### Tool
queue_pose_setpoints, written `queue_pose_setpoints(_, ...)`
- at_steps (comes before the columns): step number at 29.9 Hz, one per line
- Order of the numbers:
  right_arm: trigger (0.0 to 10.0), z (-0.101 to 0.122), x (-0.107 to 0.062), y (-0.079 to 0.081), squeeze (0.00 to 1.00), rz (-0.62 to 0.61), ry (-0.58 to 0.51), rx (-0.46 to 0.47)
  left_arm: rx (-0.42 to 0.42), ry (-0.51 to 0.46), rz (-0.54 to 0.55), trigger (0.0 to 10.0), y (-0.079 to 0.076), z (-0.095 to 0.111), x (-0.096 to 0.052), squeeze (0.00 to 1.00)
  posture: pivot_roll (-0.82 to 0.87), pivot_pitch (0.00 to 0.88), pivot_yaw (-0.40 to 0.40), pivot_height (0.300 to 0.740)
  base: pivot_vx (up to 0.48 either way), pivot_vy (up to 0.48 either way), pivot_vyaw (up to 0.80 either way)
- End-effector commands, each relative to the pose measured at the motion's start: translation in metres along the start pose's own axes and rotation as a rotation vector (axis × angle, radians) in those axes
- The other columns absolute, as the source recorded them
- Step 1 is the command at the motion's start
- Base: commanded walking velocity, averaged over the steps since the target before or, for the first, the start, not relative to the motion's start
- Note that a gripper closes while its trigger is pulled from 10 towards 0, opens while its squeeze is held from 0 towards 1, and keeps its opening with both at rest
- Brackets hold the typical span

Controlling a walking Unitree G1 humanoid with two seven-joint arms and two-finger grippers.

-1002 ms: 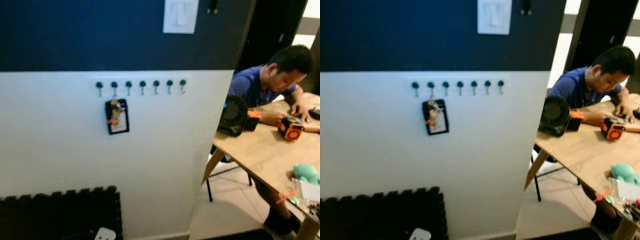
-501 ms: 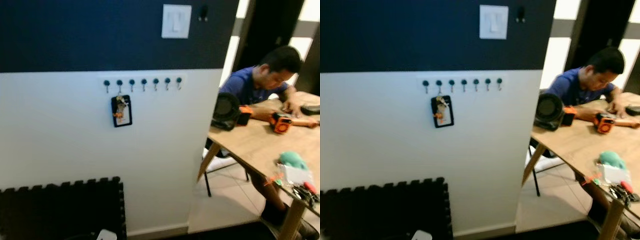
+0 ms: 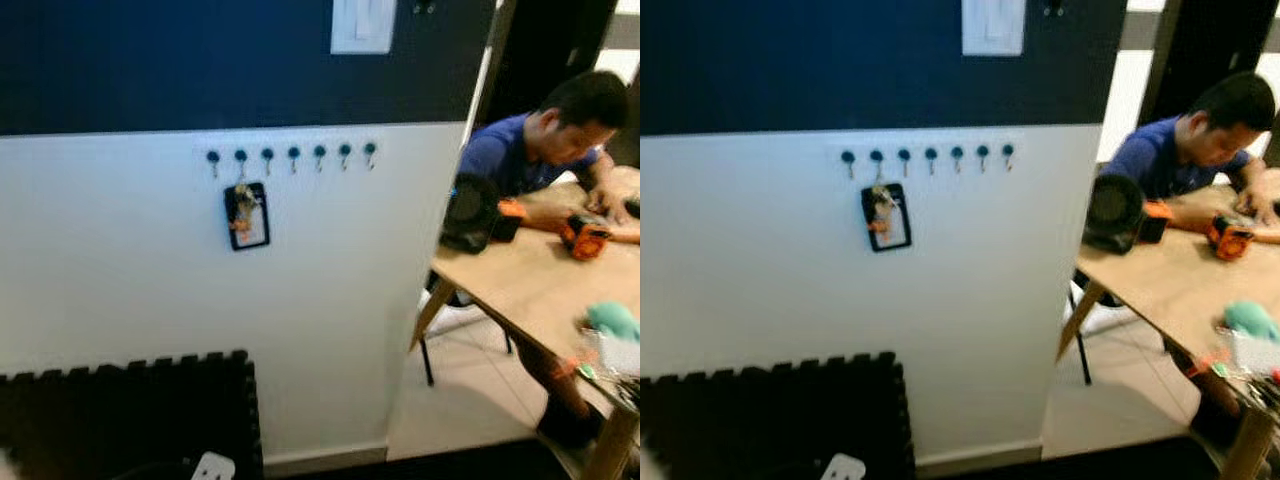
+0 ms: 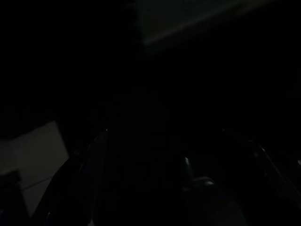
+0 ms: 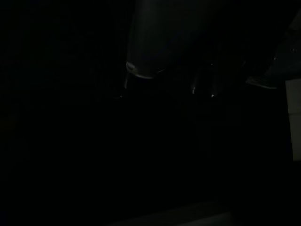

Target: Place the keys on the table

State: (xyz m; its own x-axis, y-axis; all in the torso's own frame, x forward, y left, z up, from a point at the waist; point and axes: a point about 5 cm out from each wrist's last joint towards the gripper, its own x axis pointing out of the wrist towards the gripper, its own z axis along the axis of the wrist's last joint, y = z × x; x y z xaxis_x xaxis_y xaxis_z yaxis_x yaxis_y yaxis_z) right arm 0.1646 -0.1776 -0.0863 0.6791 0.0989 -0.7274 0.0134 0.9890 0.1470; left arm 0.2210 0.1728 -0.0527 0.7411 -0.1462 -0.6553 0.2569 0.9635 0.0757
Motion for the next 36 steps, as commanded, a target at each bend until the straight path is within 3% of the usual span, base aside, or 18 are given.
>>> queue_pose_setpoints(1, 10.0, -0.0021, -0.0005, 0.0024, 0.00, 0.012, 0.001, -0.006, 0.016, 0.023, 0.014, 10.0, 0.0029, -0.0061, -0.0021, 0.00, 0.08, 0.009, 0.003, 0.740, 0.000, 0.000, 0.80)
queue_pose_setpoints(21, 10.0, -0.0004, 0.0003, 0.0027, 0.00, 0.011, -0.002, -0.009, 0.007, 0.036, 0.053, 10.0, 0.0057, -0.0072, -0.0019, 0.00, 0.08, 0.013, 0.002, 0.740, 0.000, 0.000, 0.80)
queue_pose_setpoints(23, 10.0, -0.0005, -0.0002, -0.0001, 0.00, -0.022, -0.008, 0.026, 0.015, 0.037, 0.046, 10.0, 0.0045, -0.0072, -0.0017, 0.00, 0.08, 0.013, 0.002, 0.740, 0.000, 0.000, 0.00)
queue_pose_setpoints(32, 10.0, 0.0005, -0.0001, -0.0011, 0.00, -0.020, -0.009, 0.017, 0.060, 0.035, 0.029, 10.0, 0.0024, -0.0054, -0.0007, 0.00, 0.08, 0.015, 0.001, 0.740, 0.000, 0.000, 0.00)
queue_pose_setpoints(36, 10.0, 0.0012, 0.0001, -0.0016, 0.00, -0.023, -0.010, 0.020, 0.070, 0.045, 0.029, 10.0, 0.0015, -0.0051, 0.0002, 0.00, 0.08, 0.014, 0.002, 0.740, 0.000, -0.427, 0.00)
